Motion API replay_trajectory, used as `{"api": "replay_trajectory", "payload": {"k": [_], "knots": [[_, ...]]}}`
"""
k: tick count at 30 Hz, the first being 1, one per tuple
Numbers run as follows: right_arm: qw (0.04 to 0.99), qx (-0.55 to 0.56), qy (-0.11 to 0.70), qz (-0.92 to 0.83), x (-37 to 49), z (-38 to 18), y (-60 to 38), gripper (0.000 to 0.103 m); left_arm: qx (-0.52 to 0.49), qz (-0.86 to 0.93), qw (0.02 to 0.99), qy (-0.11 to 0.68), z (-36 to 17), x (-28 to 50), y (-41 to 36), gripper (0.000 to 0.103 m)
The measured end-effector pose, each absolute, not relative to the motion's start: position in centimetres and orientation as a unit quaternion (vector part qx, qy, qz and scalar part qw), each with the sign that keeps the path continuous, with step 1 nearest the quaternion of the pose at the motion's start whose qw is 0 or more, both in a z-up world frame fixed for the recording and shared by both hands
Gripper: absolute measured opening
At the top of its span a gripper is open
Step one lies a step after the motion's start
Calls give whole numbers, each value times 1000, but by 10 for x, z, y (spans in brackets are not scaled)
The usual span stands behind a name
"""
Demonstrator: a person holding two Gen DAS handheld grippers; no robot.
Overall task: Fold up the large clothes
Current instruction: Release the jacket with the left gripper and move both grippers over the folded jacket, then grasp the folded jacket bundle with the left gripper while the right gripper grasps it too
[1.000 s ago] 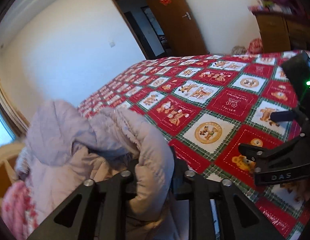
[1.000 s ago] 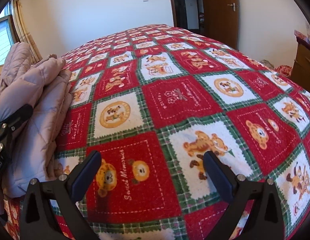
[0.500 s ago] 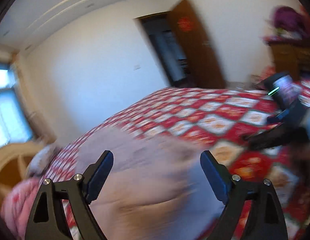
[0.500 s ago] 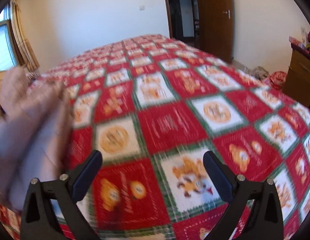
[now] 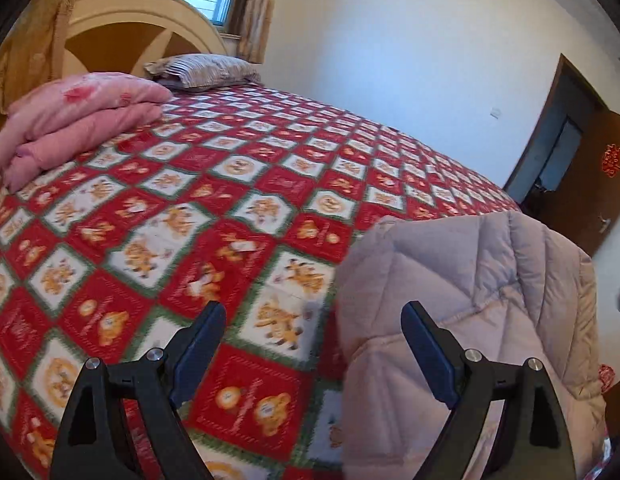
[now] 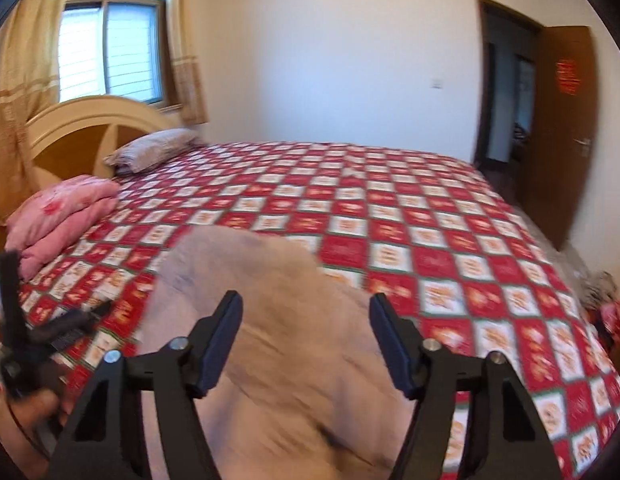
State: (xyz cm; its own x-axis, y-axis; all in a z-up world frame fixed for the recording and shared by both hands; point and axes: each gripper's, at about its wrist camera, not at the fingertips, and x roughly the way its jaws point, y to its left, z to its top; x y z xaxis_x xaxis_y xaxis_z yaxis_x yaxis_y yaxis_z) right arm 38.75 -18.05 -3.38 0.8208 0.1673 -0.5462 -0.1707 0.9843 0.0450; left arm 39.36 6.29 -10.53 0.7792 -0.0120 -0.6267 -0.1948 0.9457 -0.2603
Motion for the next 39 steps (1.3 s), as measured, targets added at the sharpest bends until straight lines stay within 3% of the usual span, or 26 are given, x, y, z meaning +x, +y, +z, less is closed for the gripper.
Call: {"api": "replay_trajectory", "payload": {"k": [4, 8, 14, 20, 24, 39], "knots": [[942, 1, 317, 113, 429, -48, -151, 63, -146, 35, 932, 331, -111, 411, 45, 90], [930, 4, 358, 86, 452, -76, -166, 52, -128, 10, 937, 326, -112, 426, 24, 90], [914, 32, 403, 36, 435, -124, -224, 52, -65, -36, 940, 332, -118, 434, -42, 90], [912, 63, 405, 11, 422, -149, -263, 52, 61, -19, 941, 332, -130, 429, -107, 97], [916, 77, 395, 1, 417, -161, -275, 52, 52, -18, 941, 333, -141, 431, -112, 102], [917, 94, 387, -1, 418, -192, -282, 58, 29, -30, 935, 352, -166, 443, -111, 102]]}}
